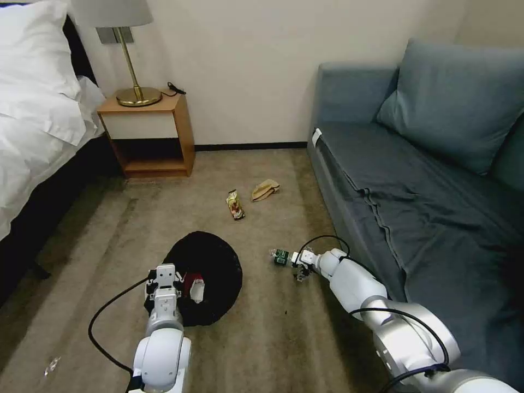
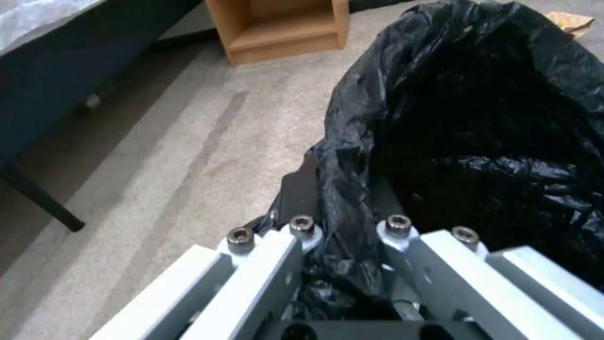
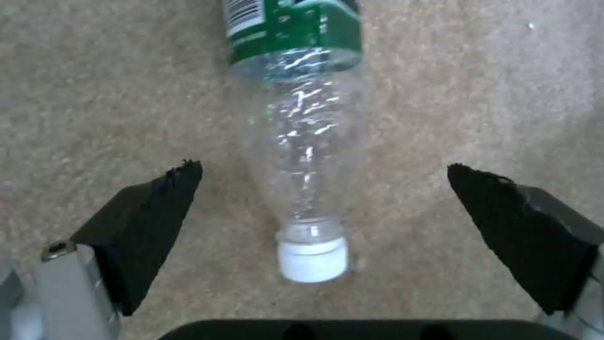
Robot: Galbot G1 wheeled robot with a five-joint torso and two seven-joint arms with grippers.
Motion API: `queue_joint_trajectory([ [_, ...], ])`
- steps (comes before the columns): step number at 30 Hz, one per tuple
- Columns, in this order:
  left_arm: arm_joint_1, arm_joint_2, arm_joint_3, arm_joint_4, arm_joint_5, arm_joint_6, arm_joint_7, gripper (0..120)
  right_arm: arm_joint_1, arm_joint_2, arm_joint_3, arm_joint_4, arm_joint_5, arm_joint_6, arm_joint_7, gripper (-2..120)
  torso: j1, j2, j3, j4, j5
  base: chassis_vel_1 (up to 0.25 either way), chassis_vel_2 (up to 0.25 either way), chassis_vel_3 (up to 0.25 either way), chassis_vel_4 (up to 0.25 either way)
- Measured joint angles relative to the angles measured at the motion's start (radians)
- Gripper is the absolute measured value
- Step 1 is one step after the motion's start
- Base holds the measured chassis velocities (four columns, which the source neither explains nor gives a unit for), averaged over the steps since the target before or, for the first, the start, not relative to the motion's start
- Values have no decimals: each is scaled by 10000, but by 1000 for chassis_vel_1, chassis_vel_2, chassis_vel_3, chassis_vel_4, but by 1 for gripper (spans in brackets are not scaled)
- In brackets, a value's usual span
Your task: Pick up the trash bin, then pick up the garbage on the floor and place it into the trash bin.
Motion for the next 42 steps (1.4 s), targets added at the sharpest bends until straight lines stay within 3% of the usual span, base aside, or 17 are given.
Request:
queue_joint_trajectory([
  [15, 98, 0, -47, -177, -16, -20, 8, 4, 111, 190, 172, -344, -114, -104, 128, 98, 0, 0, 0, 0, 1, 0, 0, 0, 0],
  [23, 103, 0, -29, -176, -14, -46, 6, 4, -64, 174, 205, -399, -117, -163, 180, 71, 0, 0, 0, 0, 1, 0, 0, 0, 0],
  [25, 89, 0, 1, -168, -14, -48, 6, 4, -115, 184, 283, -441, -177, -165, 186, 59, 0, 0, 0, -1, 1, 0, 0, 0, 0],
  [29, 88, 0, 12, -164, -14, -49, 6, 4, -136, 197, 365, -465, -266, -165, 186, 51, 0, 0, 0, -1, 1, 0, 0, 0, 0],
  [33, 111, 0, 8, -162, -13, -56, 6, 4, -167, 201, 423, -481, -294, -154, 187, 31, 0, 0, 0, -1, 1, 0, 0, 0, 0],
  [42, 114, 0, -3, -166, -11, -59, 6, 4, -163, 218, 474, -483, -297, -141, 182, 26, 0, 0, 0, 0, 1, 0, 0, 0, 0],
])
